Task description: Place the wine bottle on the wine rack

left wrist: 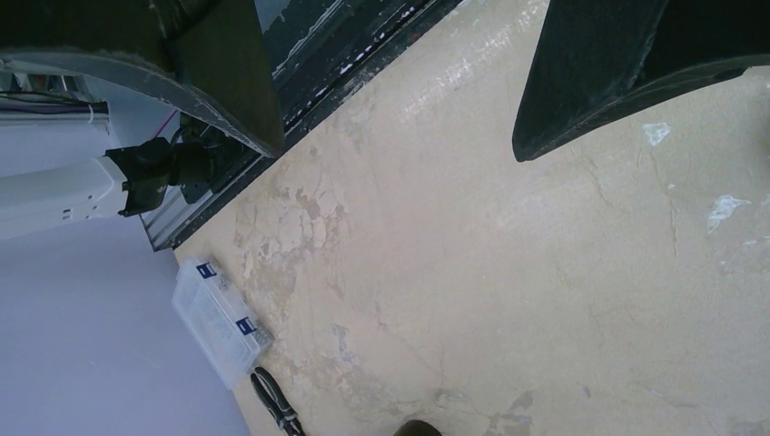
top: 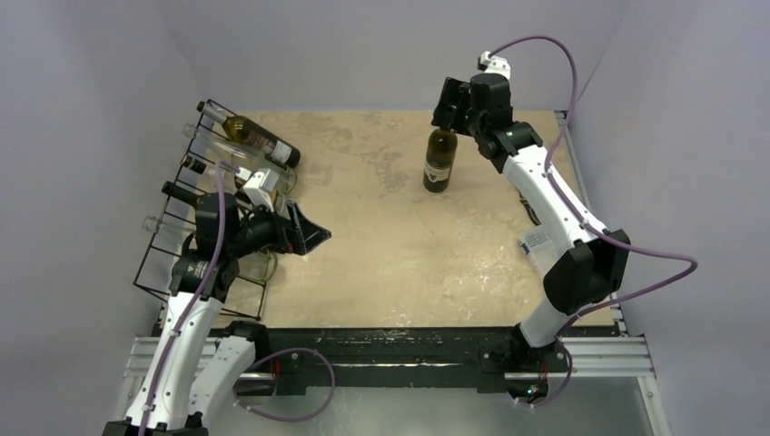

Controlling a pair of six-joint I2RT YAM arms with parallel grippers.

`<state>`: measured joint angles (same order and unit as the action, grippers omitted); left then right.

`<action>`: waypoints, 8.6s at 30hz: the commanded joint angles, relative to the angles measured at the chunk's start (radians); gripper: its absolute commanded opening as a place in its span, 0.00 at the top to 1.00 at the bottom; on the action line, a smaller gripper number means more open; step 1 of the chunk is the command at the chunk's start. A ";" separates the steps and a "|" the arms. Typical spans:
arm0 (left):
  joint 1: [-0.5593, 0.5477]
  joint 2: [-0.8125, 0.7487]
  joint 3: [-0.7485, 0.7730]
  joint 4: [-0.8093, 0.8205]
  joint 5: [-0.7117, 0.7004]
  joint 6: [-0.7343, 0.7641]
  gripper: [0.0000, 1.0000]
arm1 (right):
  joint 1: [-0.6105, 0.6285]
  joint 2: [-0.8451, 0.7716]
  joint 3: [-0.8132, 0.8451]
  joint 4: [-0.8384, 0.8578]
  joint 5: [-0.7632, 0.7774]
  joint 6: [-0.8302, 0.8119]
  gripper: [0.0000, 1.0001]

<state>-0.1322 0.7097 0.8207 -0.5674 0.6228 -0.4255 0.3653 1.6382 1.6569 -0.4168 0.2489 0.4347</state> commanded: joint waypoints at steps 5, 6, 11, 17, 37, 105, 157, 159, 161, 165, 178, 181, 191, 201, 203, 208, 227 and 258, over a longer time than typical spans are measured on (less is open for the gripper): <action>-0.029 0.005 0.012 0.006 -0.010 0.031 0.03 | -0.004 0.084 0.065 0.110 0.045 -0.077 0.14; -0.029 0.005 0.012 0.006 -0.010 0.031 0.03 | -0.003 0.095 0.070 0.113 0.041 -0.081 0.17; -0.029 0.006 0.012 0.006 -0.014 0.032 0.03 | -0.003 0.125 0.072 0.138 0.032 -0.078 0.29; -0.027 0.011 0.015 0.001 -0.023 0.037 0.03 | -0.004 0.111 0.034 0.159 0.014 -0.066 0.58; 0.069 0.066 -0.003 0.032 0.040 0.023 0.03 | -0.004 -0.247 -0.259 0.177 -0.267 0.039 0.98; -1.084 0.847 0.618 -0.150 -0.960 0.228 0.00 | -0.003 -0.739 -1.034 0.602 -1.012 0.545 1.00; -1.083 0.740 0.574 -0.211 -1.058 0.204 1.00 | -0.004 -0.760 -0.957 0.502 -0.961 0.502 0.01; -1.083 0.739 0.567 -0.213 -1.068 0.207 1.00 | -0.003 -0.762 -0.944 0.490 -0.952 0.495 0.01; -1.083 0.737 0.559 -0.213 -1.075 0.207 1.00 | -0.004 -0.764 -0.927 0.467 -0.943 0.479 0.01; -1.081 0.737 0.537 -0.216 -1.086 0.208 1.00 | -0.003 -0.761 -0.902 0.444 -0.933 0.465 0.01; -1.040 0.657 0.417 -0.221 -1.120 0.176 1.00 | -0.005 -0.732 -0.877 0.435 -0.926 0.454 0.01; -1.017 0.627 0.390 -0.221 -1.120 0.173 1.00 | -0.005 -0.726 -0.872 0.434 -0.919 0.450 0.01; -0.938 0.494 0.342 -0.243 -1.118 0.169 1.00 | -0.006 -0.692 -0.894 0.444 -0.918 0.443 0.01; -0.777 0.262 0.351 -0.313 -1.175 0.115 1.00 | -0.005 -0.672 -0.904 0.450 -0.922 0.443 0.01; -0.725 0.226 0.359 -0.342 -1.171 0.096 1.00 | -0.005 -0.670 -0.905 0.452 -0.922 0.444 0.01; -0.586 0.148 0.396 -0.438 -1.182 0.047 1.00 | -0.005 -0.661 -0.910 0.462 -0.923 0.448 0.01; 0.072 0.097 0.373 -0.584 -1.083 -0.108 1.00 | -0.005 -0.644 -0.920 0.459 -0.927 0.444 0.01; 0.302 0.039 0.125 -0.428 -1.345 -0.350 1.00 | -0.006 -0.538 -0.713 0.218 -0.979 0.323 0.01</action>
<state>0.1184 0.7635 0.9405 -1.0916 -0.6651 -0.7464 0.3599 1.0737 0.8181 -0.1066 -0.7002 0.8394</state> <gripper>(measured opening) 0.746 0.987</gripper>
